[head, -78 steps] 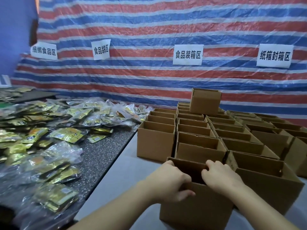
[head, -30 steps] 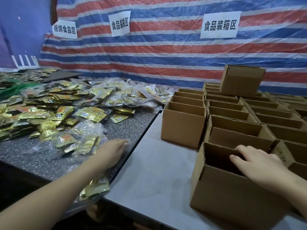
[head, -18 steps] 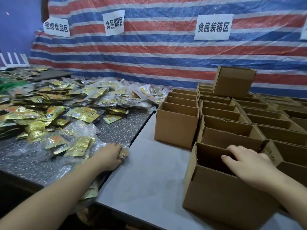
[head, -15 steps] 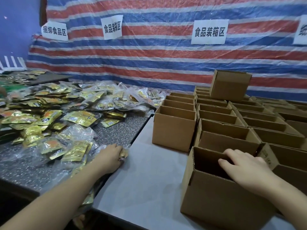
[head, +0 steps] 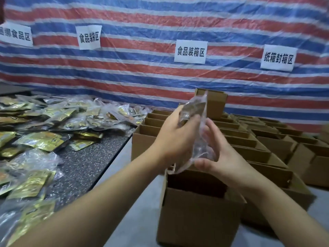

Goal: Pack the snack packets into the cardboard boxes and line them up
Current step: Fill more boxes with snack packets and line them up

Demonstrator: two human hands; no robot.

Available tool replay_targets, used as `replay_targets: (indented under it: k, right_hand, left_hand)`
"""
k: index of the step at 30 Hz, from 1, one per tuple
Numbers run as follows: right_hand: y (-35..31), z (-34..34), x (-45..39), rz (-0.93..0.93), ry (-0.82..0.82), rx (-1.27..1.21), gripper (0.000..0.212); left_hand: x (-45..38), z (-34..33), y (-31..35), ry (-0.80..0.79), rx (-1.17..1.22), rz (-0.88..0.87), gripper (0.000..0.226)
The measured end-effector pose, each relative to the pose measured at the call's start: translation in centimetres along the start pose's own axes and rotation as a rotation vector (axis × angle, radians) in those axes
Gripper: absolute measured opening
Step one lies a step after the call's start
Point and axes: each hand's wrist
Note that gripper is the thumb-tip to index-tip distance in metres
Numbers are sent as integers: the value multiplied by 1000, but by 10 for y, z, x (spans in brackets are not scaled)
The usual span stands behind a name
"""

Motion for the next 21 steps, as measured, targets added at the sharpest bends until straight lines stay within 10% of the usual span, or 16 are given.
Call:
replay_targets:
  k: [6,14,17,21]
  right_hand:
    - [0,8,-12,108,60,-85,115]
    - [25,10,-28,77,248,-132,78]
    - [32,27,-29,-4,159,-292,71]
    - [47,36,-26,-101,-98,-94,59]
  left_hand:
    - [-15,-32,11,-110,193,31,14]
    - [-15,-27,-13,-324,-433,-67,56]
    - [6,-4,-36,-283,-432,113,67]
    - [52,22,-81,-302,-504,491,24]
Point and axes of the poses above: each hand's wrist, its own x-axis away from the middle knuckle, its own z-axis out of the back of the hand, y = z × x, and after that the axes turned 15 degrees about -z, right-handed
